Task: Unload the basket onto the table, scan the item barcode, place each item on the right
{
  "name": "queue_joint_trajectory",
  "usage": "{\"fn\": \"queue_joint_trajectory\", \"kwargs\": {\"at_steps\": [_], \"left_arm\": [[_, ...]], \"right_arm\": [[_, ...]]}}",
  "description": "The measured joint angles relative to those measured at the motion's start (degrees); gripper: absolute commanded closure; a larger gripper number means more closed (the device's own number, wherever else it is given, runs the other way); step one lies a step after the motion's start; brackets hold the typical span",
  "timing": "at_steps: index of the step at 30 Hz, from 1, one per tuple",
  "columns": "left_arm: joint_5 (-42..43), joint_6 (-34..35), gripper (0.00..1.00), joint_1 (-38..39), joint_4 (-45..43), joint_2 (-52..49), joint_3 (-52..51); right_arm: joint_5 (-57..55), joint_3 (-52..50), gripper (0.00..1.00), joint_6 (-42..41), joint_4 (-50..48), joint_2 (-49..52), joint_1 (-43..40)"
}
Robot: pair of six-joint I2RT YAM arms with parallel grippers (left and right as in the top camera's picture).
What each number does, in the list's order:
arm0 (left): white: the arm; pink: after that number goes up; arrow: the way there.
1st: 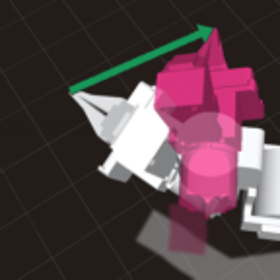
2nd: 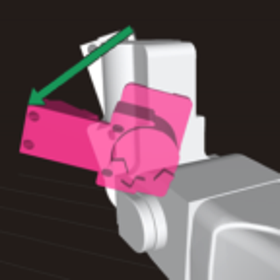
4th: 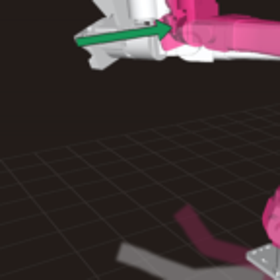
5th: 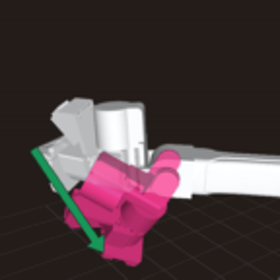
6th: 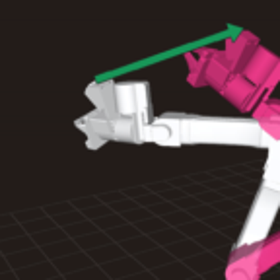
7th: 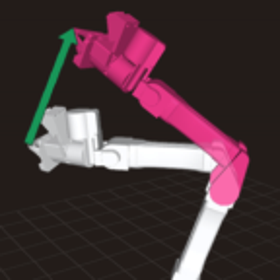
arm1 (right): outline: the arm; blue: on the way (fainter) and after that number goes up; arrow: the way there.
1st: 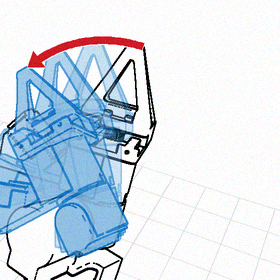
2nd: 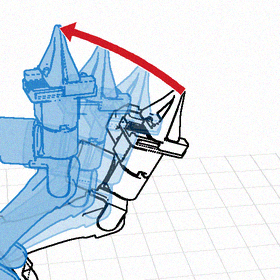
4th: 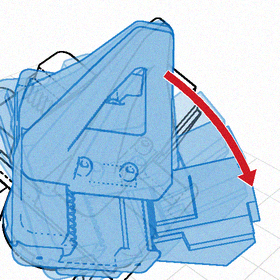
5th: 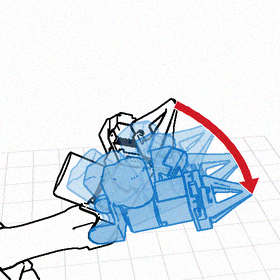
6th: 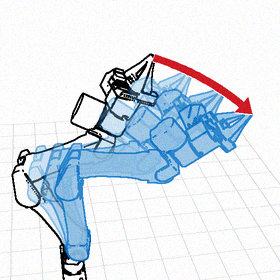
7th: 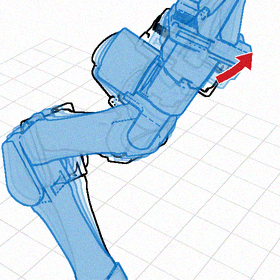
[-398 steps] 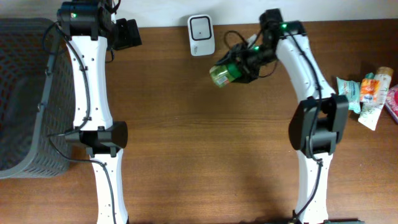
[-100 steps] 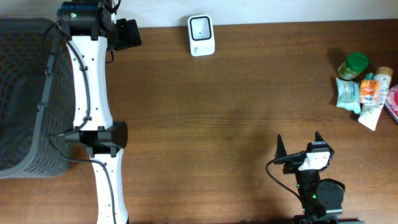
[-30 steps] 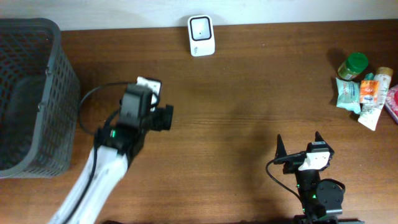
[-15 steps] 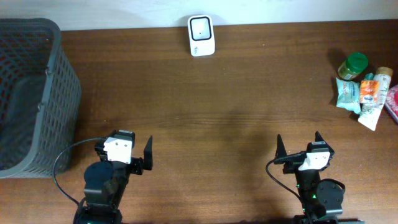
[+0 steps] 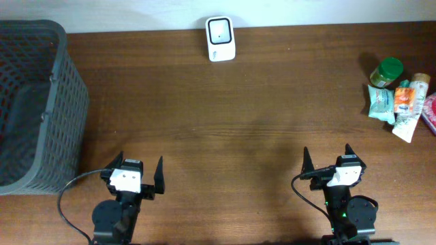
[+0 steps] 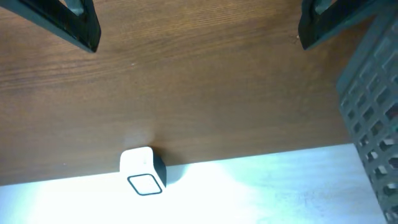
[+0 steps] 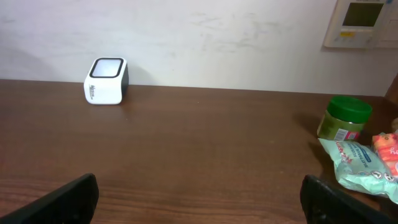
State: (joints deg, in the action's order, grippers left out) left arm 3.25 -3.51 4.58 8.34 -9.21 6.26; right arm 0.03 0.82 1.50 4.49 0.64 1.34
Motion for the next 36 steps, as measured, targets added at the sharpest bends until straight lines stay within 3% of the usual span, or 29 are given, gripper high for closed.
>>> {"fn": "queue_joint_trajectory", "kwargs": {"at_steps": [7,13,26,36], "left_arm": [[0.0,0.0,0.01,-2.0,-8.1,4.0,-4.2],[-0.2,0.0,0.01,-2.0,-9.5,8.2,-5.3],[1.3,0.0,0.01,-2.0,-4.2,8.5,-5.4],[-7.4,1.4,0.01,-2.3,-3.8,8.5,-5.4]], "right_arm": [[0.0,0.0,0.01,0.0,0.0,0.0,0.0],[0.0,0.0,0.01,0.0,0.0,0.0,0.0],[0.0,0.0,0.01,0.0,0.0,0.0,0.0],[0.0,0.0,0.01,0.0,0.0,0.0,0.0]]}}
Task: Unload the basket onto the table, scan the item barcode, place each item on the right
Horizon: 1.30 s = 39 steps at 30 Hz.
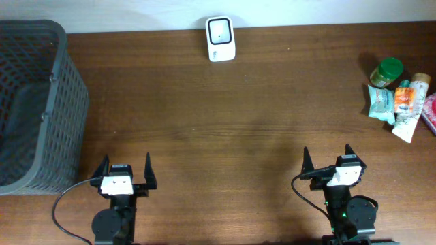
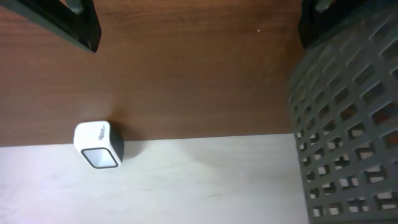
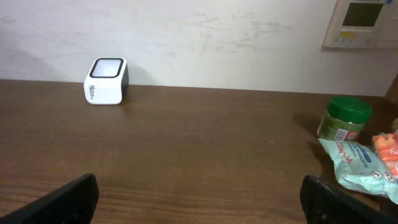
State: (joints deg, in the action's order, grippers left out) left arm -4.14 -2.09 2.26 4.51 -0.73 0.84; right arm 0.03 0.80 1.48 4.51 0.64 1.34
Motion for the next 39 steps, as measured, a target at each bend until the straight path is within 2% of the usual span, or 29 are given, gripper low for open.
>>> {"fn": "queue_joint_trajectory", "kwargs": {"at_steps": [4,11,18,39], "left_arm": [[-0.9,1.9,0.01,-2.3,0.0,0.0,0.0],[-3.5,3.7,0.01,-1.0,-0.3,0.0,0.0],[-2.5,1.7,0.01,-0.8,-0.2,0.0,0.0],[-0.7,1.6,0.01,-0.8,0.0,0.0,0.0]], "right_arm": [[0.0,0.0,0.01,0.0,0.0,0.0,0.0],[0.0,0.0,0.01,0.0,0.0,0.0,0.0],[0.0,0.0,0.01,0.0,0.0,0.0,0.0],[0.0,0.0,0.01,0.0,0.0,0.0,0.0]]}}
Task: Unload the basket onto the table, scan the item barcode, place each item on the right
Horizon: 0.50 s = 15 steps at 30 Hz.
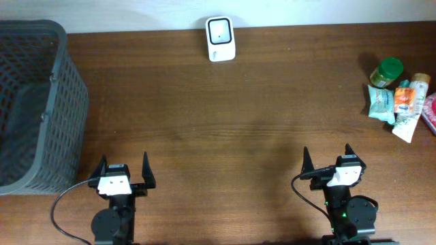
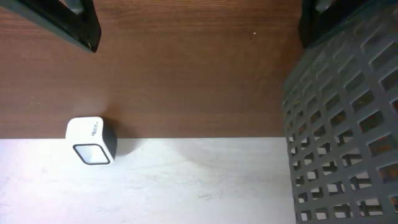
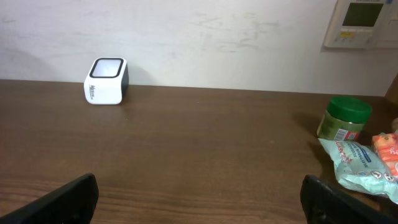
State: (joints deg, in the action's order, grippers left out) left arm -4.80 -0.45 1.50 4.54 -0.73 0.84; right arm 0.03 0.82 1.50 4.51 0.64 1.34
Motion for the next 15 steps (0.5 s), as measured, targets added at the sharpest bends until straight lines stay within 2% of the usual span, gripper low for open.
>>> {"fn": "queue_joint_trajectory", "kwargs": {"at_steps": [15], "left_arm": [[0.5,0.0,0.01,0.0,0.0,0.0,0.0]], "right_arm": [[0.0,0.0,0.01,0.0,0.0,0.0,0.0]]}}
